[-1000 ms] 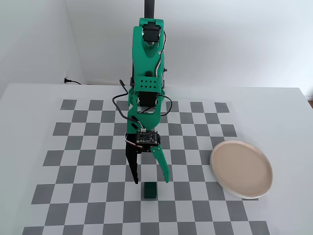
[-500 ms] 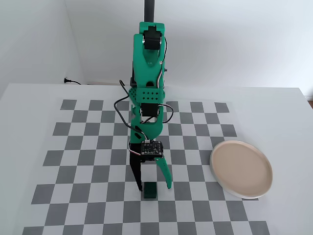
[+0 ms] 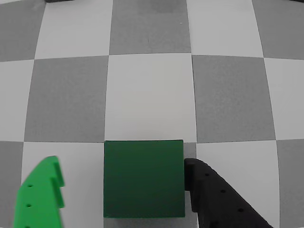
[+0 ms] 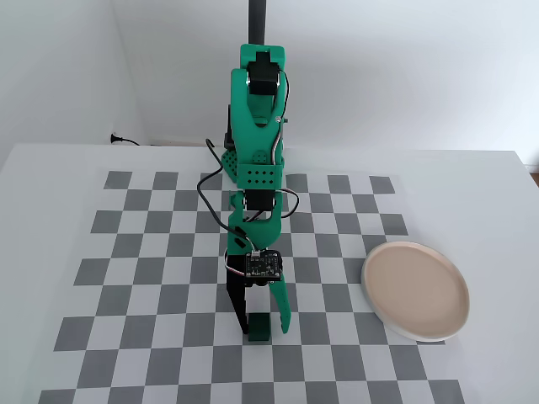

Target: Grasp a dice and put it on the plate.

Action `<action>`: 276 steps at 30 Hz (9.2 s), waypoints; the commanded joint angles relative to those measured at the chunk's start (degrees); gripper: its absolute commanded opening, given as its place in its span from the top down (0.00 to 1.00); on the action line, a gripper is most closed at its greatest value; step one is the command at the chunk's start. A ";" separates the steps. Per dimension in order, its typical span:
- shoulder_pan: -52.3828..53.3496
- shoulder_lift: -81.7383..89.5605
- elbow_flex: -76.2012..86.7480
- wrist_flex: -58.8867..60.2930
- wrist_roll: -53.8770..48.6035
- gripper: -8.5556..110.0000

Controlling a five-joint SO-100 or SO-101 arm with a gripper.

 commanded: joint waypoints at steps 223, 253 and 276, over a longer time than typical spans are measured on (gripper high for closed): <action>-7.65 104.68 45.44 30.06 72.42 0.96; 2.90 104.85 45.44 53.17 92.81 0.96; 1.85 104.85 45.35 55.72 90.18 0.96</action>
